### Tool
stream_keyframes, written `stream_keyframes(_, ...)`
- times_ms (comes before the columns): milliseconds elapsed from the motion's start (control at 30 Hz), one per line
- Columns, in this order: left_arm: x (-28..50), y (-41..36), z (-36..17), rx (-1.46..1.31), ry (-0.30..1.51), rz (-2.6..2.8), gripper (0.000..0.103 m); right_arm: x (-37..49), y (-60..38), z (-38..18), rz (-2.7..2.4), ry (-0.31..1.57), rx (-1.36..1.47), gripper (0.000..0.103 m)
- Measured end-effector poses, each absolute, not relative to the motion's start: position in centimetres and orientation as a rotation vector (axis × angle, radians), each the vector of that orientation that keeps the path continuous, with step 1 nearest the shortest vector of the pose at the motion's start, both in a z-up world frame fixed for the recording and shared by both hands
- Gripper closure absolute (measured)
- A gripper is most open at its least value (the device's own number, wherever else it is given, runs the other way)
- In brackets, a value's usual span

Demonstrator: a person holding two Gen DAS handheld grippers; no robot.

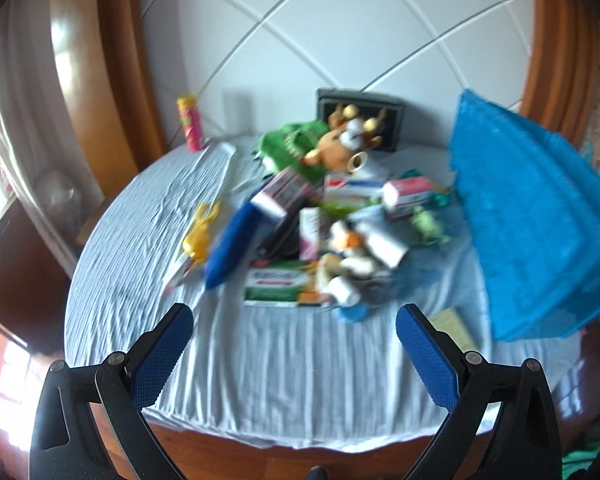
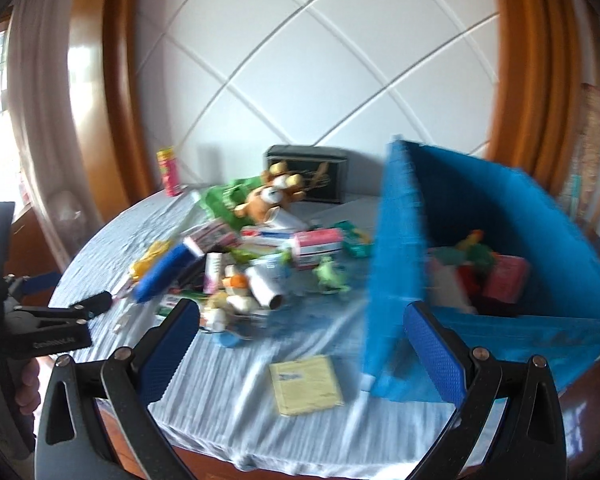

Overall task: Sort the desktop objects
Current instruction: 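Reach the right tool to the white pill bottle while the left tool reaches the blue duster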

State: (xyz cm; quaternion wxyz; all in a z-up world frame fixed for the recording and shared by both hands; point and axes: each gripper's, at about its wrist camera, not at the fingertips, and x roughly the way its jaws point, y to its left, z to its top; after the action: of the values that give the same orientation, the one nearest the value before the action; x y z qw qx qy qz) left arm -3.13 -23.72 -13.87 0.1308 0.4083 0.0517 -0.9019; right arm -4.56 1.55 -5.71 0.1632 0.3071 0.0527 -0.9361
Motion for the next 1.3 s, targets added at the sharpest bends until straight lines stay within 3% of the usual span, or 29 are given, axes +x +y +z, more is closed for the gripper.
stream_keyframes(333, -8.3, -29.7, -22.7, 1.391, 0.201, -2.376, 0.0, -12.8, -5.2, -14.7, -2.439, 0.212, 1.118, 0.0)
stream_keyframes(533, -11.0, -32.4, -25.2, 1.415, 0.213, -2.292, 0.0, -18.2, -7.2, -18.9, -2.353, 0.224, 1.202, 0.0)
stream_keyframes(767, -15.2, -36.4, -27.8, 1.465, 0.167, -2.27, 0.0, -21.4, -9.9, -21.2, -2.334, 0.264, 1.279, 0.0)
stream_keyframes(1167, -23.0, -41.3, -34.7, 1.675, 0.012, -2.388, 0.0, -23.8, -14.5, -25.8, -2.511, 0.159, 1.511, 0.0)
stream_keyframes(1300, -24.0, -41.6, -37.2, 1.803, 0.078, -2.384, 0.0, -23.9, -13.3, -26.6, -2.581, 0.102, 1.566, 0.0)
